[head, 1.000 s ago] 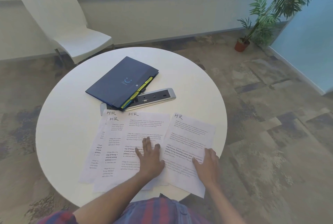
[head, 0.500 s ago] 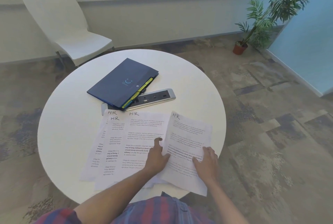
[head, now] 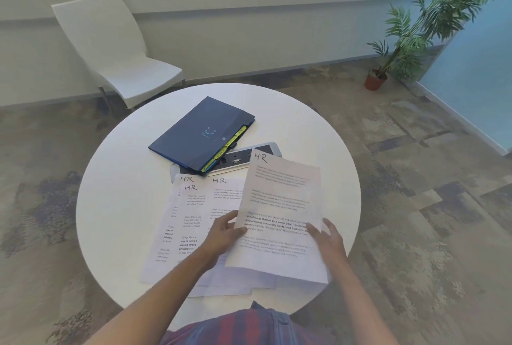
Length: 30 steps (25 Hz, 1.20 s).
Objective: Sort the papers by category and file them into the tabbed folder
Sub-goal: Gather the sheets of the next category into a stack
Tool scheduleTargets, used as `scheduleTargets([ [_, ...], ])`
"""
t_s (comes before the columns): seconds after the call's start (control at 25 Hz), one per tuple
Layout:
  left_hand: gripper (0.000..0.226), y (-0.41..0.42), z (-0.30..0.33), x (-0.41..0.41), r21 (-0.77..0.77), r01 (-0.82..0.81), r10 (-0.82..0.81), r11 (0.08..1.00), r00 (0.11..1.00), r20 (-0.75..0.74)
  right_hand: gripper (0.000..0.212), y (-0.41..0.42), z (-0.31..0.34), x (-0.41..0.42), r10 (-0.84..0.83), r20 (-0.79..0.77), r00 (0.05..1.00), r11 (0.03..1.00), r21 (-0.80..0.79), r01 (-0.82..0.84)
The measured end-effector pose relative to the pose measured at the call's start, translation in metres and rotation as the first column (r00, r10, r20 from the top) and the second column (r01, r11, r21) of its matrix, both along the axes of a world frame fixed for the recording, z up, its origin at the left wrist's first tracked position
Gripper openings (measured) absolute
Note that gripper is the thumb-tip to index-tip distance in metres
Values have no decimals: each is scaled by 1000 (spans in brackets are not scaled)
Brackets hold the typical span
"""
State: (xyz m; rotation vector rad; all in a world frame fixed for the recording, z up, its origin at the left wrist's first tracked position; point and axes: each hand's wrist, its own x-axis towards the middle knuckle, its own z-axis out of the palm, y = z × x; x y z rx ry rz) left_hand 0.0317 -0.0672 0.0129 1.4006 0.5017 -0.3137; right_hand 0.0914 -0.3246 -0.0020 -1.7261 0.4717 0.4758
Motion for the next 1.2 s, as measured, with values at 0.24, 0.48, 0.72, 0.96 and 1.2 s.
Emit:
scheduleTargets([
  [0.24, 37, 34, -13, -4, 218, -220, 253, 951, 958, -138, 24, 22, -7, 3, -36, 49, 998, 978, 206, 25],
  [0.48, 73, 47, -49, 4, 883, 330, -9, 333, 938, -347, 19, 19, -3, -2, -42, 81, 996, 985, 169, 28],
  [0.72, 75, 42, -65, 6, 895, 247, -43, 370, 968, -249, 20, 7, 0, -8, -97, 86, 992, 984, 160, 83],
  [0.96, 87, 38, -60, 4, 849, 214, 15, 484, 967, -253, 21, 6, -2, -14, -110, 71, 991, 979, 178, 96],
  [1.2, 112, 41, -55, 7, 710, 43, 150, 702, 967, -207, 23, 11, -2, -17, -91, 62, 994, 978, 195, 77],
])
